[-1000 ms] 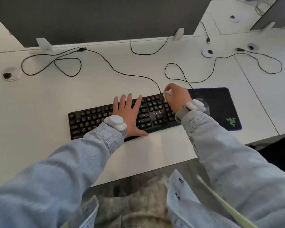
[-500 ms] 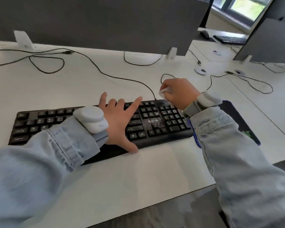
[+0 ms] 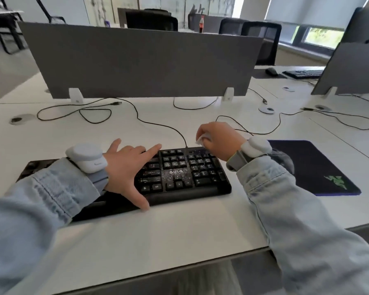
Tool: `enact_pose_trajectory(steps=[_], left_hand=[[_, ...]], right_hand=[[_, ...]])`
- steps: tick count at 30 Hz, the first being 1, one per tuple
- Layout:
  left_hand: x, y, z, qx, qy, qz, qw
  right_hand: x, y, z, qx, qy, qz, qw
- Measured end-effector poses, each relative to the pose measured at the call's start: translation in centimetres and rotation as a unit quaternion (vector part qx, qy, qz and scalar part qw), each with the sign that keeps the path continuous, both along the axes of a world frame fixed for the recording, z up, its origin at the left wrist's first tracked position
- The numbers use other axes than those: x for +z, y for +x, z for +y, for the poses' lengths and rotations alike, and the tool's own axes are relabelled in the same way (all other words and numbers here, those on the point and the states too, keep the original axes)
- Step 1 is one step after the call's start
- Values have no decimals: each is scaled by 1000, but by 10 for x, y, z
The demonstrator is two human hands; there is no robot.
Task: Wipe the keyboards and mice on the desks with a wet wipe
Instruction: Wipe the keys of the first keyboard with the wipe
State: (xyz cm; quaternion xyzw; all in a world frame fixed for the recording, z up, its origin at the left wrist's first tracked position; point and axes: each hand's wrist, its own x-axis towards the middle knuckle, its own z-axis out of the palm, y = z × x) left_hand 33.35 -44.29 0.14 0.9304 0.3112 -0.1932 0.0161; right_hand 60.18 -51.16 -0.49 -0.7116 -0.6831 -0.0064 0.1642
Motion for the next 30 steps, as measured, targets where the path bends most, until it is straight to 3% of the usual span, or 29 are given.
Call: enact_pose_trajectory(steps=[8,14,19,30], left_hand=[[-4,-26,31,16,-27,15,999],[-8,-5,24,-24,-54,-40,997],[-22,0,16,-50,-17,-79,995],[-24,-8,15,-43,-16,-100,994]], right_hand=[[7,-25,31,66,-16,-5,998],[4,-17,30,51,-31,15,998],[12,-6,19,20,-18,23,999],[5,-12,19,-10,-64,28,998]])
